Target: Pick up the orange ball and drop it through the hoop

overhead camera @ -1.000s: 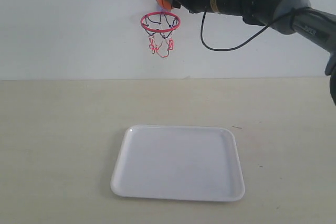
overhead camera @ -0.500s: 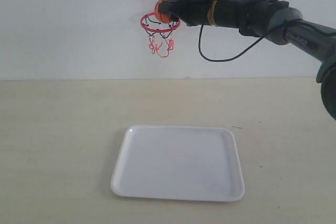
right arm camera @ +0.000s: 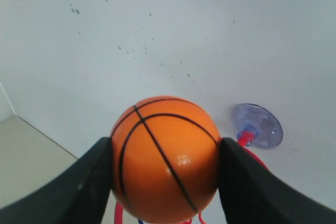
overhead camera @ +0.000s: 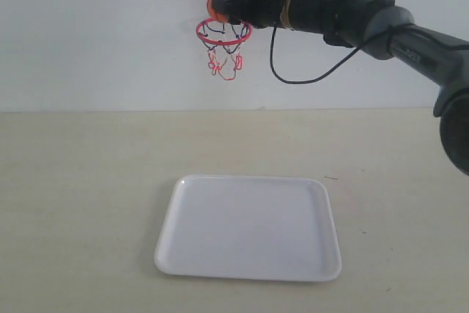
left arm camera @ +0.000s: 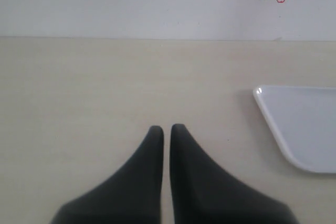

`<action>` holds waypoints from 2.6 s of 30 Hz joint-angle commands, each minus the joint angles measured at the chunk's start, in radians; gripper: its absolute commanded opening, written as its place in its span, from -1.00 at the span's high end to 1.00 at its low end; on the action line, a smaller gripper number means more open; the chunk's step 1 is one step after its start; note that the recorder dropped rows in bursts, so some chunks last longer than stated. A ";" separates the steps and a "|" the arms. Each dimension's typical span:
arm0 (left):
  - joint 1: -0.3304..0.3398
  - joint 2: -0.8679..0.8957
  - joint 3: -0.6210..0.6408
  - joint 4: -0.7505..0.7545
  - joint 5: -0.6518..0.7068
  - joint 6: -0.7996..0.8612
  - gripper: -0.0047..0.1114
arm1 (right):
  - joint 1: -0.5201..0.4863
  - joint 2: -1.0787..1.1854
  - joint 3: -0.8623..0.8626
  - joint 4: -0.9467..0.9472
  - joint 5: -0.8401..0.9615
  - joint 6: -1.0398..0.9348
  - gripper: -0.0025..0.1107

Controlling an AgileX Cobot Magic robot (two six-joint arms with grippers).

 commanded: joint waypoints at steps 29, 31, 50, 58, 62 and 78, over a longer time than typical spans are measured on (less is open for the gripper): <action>0.002 -0.004 0.004 -0.011 -0.002 0.003 0.85 | -0.443 -0.068 -0.008 0.040 -0.776 0.234 -0.59; 0.002 -0.004 0.004 -0.011 -0.002 0.003 0.85 | -0.488 -0.068 -0.008 0.100 -0.776 0.234 -0.59; 0.002 -0.004 0.004 -0.011 -0.002 0.003 0.85 | -0.507 -0.107 -0.008 0.119 -0.776 0.231 0.93; 0.002 -0.004 0.004 -0.011 -0.002 0.003 0.85 | -0.558 -0.378 0.187 -0.029 -0.776 0.235 0.96; 0.002 -0.004 0.004 -0.011 -0.002 0.003 0.85 | -0.625 -0.570 0.510 -0.029 -0.776 0.194 0.96; 0.002 -0.004 0.004 -0.011 -0.002 0.003 0.85 | -0.627 -1.285 1.579 0.227 -0.776 -0.136 0.96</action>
